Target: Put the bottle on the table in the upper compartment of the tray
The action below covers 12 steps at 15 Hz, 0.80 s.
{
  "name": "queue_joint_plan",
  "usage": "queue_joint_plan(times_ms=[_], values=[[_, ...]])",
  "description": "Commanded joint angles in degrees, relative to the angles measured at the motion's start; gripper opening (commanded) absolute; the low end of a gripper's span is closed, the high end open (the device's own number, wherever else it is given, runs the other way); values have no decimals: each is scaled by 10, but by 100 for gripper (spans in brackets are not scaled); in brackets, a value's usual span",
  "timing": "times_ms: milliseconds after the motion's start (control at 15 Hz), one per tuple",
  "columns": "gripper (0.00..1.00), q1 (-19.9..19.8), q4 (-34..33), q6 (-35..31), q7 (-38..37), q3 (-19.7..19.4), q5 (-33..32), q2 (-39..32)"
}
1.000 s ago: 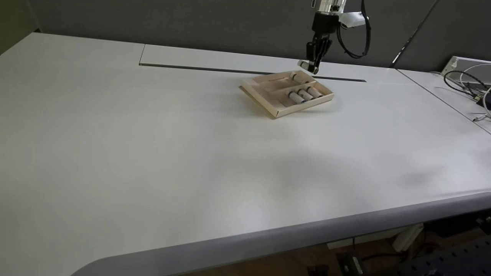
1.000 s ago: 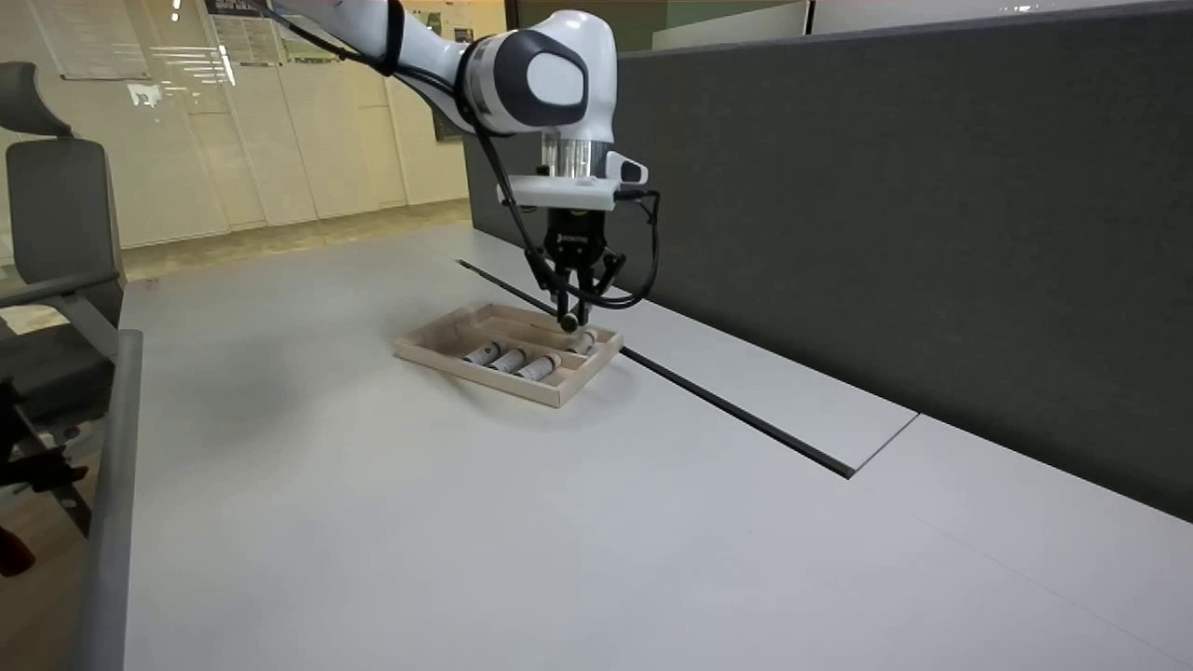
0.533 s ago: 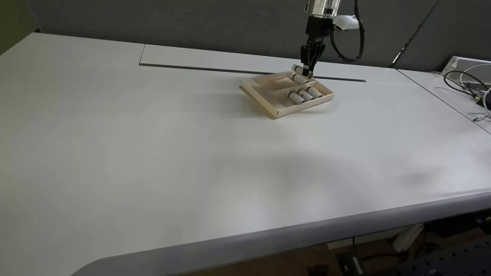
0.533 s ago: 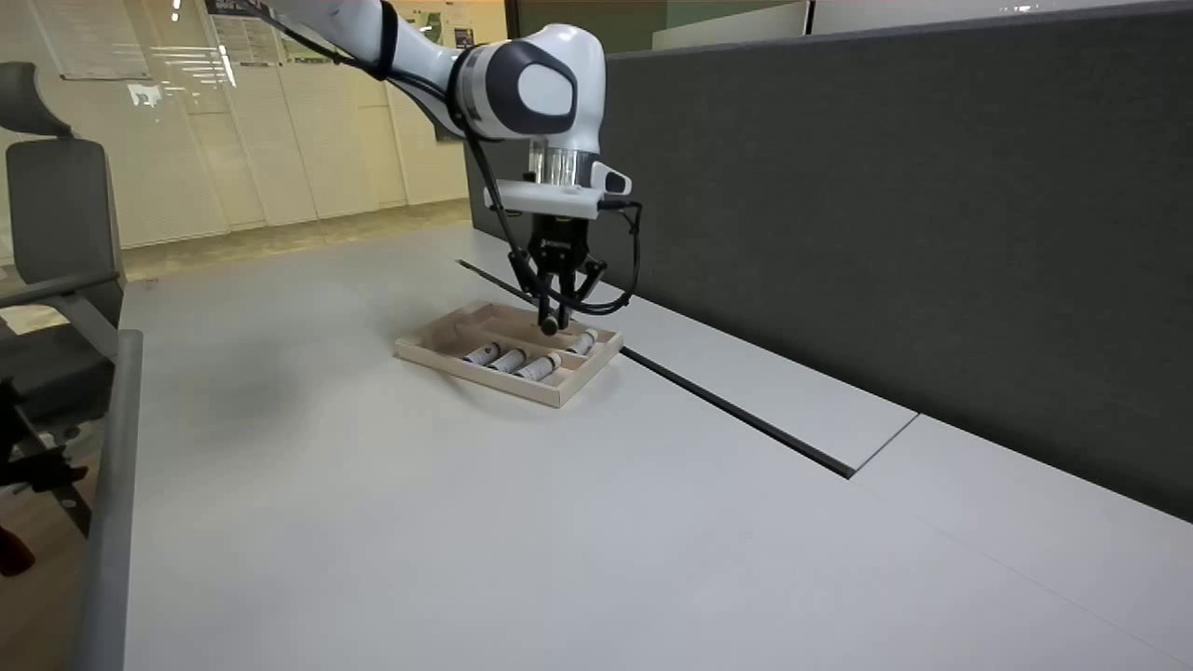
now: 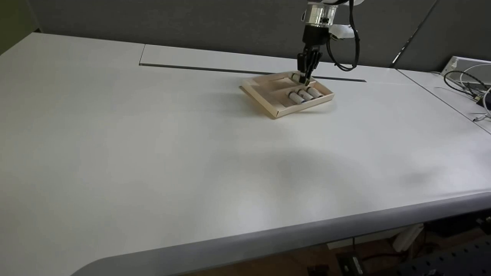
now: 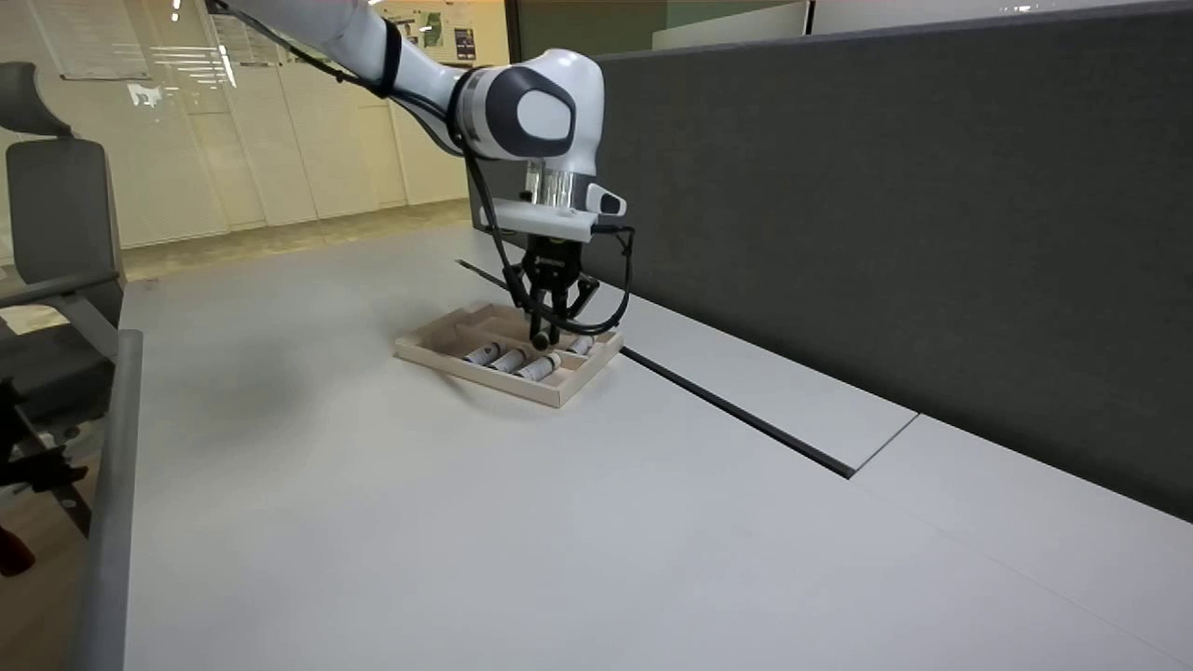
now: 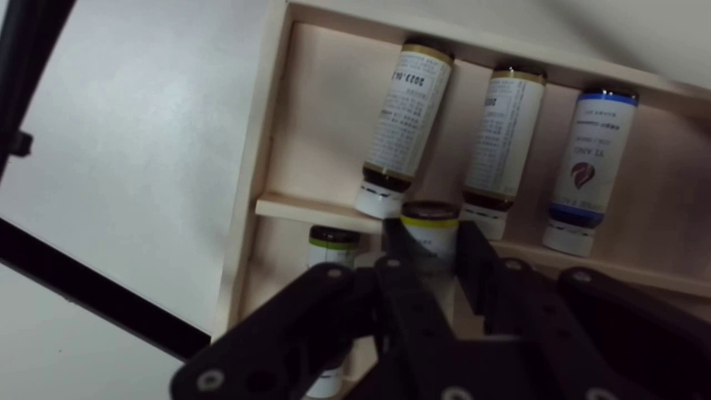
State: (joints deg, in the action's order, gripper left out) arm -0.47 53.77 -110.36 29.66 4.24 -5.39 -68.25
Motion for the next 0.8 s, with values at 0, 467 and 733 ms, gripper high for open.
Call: queue_joint_plan(times_ms=[0,467,733], values=[[7,-3,-14,-4,-4,5,10,-9],[7,-2,-54,1,-6,9,14,-31],[7,-1,-76,6,-6,9,14,-47]])
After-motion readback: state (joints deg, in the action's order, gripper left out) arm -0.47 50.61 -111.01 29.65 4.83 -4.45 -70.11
